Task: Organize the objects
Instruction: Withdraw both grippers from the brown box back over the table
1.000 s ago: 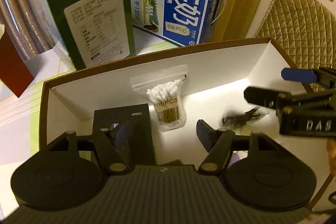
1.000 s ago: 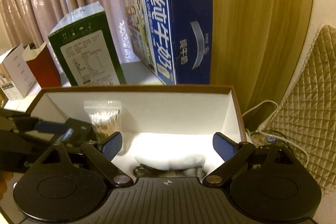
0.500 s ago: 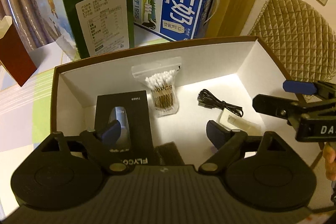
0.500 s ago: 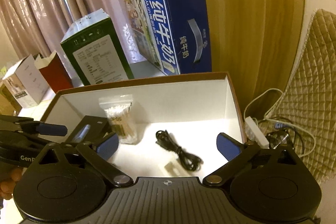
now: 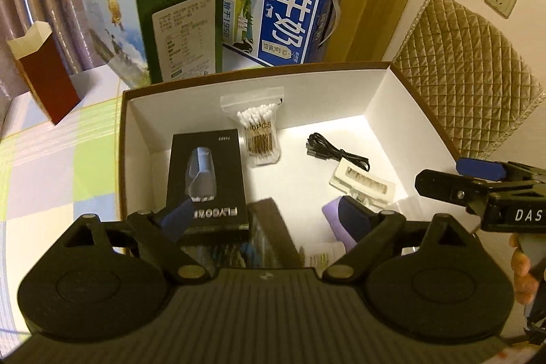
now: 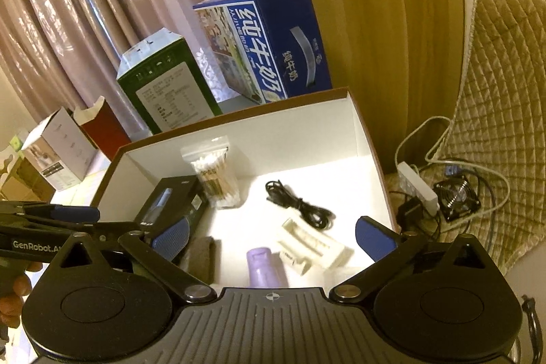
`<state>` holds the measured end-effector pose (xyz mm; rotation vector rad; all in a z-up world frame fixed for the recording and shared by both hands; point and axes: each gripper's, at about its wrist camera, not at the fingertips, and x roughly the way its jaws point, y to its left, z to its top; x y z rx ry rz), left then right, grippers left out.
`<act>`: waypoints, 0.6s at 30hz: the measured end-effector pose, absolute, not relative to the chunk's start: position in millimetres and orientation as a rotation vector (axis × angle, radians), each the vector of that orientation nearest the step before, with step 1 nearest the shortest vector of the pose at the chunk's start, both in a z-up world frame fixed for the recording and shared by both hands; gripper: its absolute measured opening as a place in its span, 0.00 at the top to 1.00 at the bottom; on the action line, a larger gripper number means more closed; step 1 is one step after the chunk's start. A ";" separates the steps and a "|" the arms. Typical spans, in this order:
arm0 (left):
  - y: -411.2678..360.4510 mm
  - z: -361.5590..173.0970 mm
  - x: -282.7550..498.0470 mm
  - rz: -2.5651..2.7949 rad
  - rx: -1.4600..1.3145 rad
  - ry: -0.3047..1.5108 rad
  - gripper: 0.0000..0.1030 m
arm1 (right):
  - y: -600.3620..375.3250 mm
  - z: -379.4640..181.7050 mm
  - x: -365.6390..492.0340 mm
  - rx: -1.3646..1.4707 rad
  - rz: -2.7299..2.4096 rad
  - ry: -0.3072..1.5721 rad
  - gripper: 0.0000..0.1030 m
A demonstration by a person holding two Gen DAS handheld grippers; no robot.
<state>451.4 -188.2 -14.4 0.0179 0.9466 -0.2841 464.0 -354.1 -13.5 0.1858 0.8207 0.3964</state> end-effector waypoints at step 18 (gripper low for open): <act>-157.5 2.7 376.5 -0.225 -0.048 0.942 0.13 | -336.8 4.6 388.5 0.204 0.438 0.813 0.02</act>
